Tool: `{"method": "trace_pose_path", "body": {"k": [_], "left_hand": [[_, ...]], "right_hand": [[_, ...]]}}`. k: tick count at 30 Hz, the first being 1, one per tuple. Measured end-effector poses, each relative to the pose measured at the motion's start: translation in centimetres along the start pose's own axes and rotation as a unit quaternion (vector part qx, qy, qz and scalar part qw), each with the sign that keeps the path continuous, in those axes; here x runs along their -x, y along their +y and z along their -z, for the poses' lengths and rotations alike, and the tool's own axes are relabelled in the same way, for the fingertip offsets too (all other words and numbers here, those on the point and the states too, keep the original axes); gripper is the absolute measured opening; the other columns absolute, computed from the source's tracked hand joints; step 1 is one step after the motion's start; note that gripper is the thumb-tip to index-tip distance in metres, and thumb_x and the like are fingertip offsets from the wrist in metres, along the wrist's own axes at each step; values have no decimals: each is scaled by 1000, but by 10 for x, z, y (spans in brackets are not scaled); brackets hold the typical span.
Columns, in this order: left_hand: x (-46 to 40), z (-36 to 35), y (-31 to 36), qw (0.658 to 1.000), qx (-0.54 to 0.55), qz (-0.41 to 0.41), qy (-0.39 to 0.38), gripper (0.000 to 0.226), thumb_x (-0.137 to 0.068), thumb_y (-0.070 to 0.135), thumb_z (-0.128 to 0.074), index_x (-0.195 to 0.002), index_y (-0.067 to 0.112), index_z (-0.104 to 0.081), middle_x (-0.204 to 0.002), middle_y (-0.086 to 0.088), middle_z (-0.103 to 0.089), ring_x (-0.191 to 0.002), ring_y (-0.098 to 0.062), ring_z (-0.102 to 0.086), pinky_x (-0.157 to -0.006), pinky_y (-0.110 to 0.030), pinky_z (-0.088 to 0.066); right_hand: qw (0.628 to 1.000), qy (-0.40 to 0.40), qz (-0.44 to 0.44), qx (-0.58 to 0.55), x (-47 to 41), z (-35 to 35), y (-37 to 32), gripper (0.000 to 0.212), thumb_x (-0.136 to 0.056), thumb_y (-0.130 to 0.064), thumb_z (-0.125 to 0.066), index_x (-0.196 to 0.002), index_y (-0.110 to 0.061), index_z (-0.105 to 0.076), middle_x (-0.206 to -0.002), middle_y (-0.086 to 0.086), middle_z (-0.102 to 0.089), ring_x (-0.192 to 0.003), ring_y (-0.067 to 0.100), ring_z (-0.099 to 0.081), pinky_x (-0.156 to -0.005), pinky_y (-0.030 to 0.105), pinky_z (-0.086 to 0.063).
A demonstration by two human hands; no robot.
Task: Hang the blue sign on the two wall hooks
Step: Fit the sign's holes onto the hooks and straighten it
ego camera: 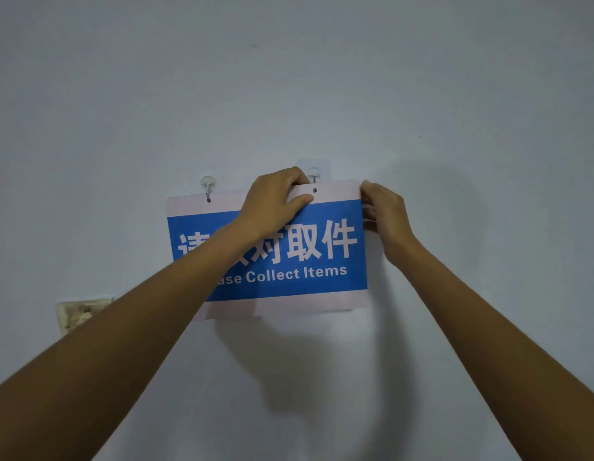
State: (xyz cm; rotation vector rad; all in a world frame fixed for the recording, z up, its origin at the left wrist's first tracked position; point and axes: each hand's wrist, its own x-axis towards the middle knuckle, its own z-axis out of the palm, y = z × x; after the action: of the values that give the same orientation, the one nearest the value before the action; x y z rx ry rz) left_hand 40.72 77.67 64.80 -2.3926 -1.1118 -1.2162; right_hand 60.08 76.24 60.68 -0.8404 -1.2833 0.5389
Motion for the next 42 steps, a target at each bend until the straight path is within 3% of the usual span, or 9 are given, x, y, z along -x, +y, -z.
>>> {"method": "trace_pose_path", "body": {"k": [3, 9, 14, 18, 22, 29, 38, 42], "left_hand": [[0, -3, 0, 1000, -2, -8, 21, 21, -89, 28, -60, -105, 14, -61, -107, -2, -69, -96, -21, -62, -87, -39, -50], [-1, -8, 0, 997, -8, -42, 69, 23, -86, 28, -64, -104, 14, -58, -106, -5, -59, -93, -19, -57, -83, -37, -52], [-5, -12, 0, 995, 6, -29, 91, 26, -86, 27, -66, -106, 11, -63, -111, -10, -52, -96, -21, -58, -86, -35, -53], [-7, -14, 1, 995, 3, -15, 100, 27, -86, 28, -66, -107, 12, -63, -112, -10, -50, -96, -18, -56, -86, -27, -50], [-8, -15, 1, 995, -2, -13, 103, 27, -86, 29, -66, -108, 12, -63, -112, -10, -50, -95, -12, -51, -85, -21, -46], [-8, -14, -2, 994, 8, -13, 109, 27, -86, 28, -66, -108, 12, -64, -111, -10, -49, -94, -9, -48, -78, -5, -37], [-10, -12, 0, 994, 9, -15, 112, 26, -87, 28, -66, -107, 11, -63, -111, -10, -51, -94, -12, -50, -85, -24, -47], [-10, -11, 0, 995, 9, -15, 103, 27, -87, 28, -66, -107, 10, -64, -111, -11, -52, -97, -16, -54, -86, -26, -49]], "right_hand": [[994, -65, 55, 61, -7, 3, 4, 19, -93, -35, -56, -97, -17, -56, -95, -5, -69, -83, 12, -69, -66, 16, -54], [989, -24, 118, 89, -16, -12, 8, 38, -89, -33, -64, -118, -15, -47, -106, -11, -59, -88, 7, -66, -71, 17, -56], [990, 26, 110, 85, -20, -18, 8, 32, -88, -28, -66, -108, -16, -43, -92, -21, -53, -78, -5, -61, -63, 4, -49], [990, 36, 110, 77, -21, -19, 8, 32, -88, -27, -67, -105, -19, -41, -89, -22, -53, -73, -15, -60, -61, 3, -47], [990, 46, 115, 65, -19, -21, 9, 33, -87, -29, -67, -105, -19, -42, -90, -22, -54, -75, -4, -62, -61, 4, -48], [989, 50, 122, 60, -19, -20, 7, 35, -87, -30, -68, -109, -16, -45, -91, -21, -55, -80, -1, -63, -63, 6, -50], [986, 62, 130, 83, -22, -22, 4, 39, -86, -32, -68, -113, -11, -48, -88, -26, -51, -75, -5, -60, -63, 0, -45], [988, 57, 119, 86, -23, -21, 6, 33, -86, -33, -68, -106, -19, -46, -89, -21, -54, -79, 0, -62, -65, 8, -49]]}}
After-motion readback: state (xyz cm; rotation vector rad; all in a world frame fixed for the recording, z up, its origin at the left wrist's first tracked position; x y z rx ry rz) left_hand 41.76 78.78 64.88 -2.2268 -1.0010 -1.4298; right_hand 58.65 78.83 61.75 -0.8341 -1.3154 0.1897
